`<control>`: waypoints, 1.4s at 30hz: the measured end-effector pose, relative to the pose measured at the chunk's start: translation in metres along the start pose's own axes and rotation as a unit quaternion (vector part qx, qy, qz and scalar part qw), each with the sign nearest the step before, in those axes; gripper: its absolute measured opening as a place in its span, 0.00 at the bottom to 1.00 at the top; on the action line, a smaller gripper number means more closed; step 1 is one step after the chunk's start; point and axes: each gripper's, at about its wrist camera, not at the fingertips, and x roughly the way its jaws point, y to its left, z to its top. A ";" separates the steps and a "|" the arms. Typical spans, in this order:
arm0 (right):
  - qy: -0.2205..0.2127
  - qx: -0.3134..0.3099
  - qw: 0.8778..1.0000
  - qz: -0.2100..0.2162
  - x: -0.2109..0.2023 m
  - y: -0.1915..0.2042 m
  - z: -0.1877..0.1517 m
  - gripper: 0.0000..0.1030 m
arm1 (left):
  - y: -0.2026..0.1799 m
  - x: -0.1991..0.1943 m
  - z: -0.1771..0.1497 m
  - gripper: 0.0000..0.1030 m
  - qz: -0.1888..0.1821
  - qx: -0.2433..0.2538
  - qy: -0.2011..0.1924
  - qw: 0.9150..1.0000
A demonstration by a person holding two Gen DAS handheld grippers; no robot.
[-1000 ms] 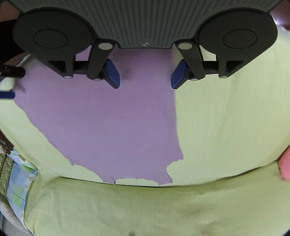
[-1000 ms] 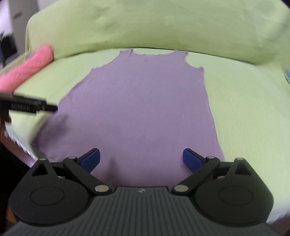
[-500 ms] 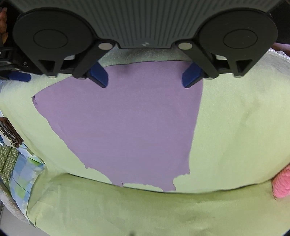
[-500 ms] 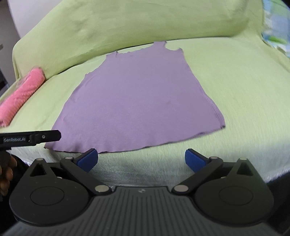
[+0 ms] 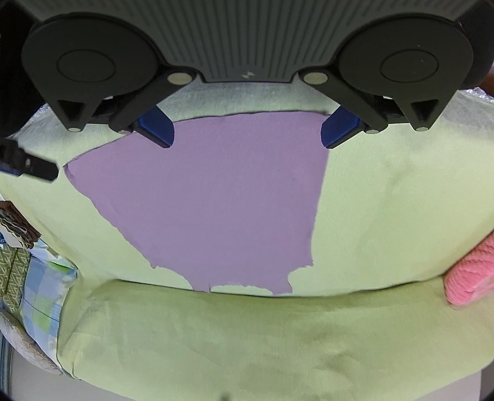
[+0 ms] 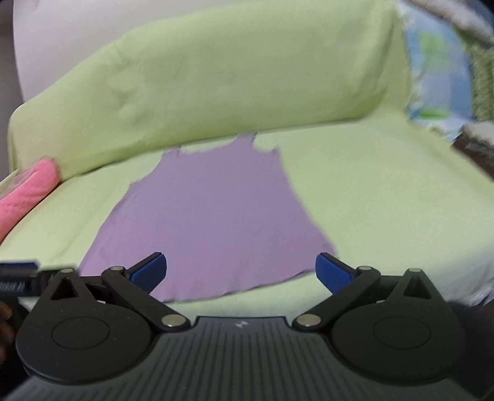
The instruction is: Fold clothes
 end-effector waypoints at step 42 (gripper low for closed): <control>0.086 -0.078 0.993 0.024 -0.009 0.022 -0.008 0.99 | -0.018 -0.026 -0.013 0.99 -0.005 0.020 0.007 1.000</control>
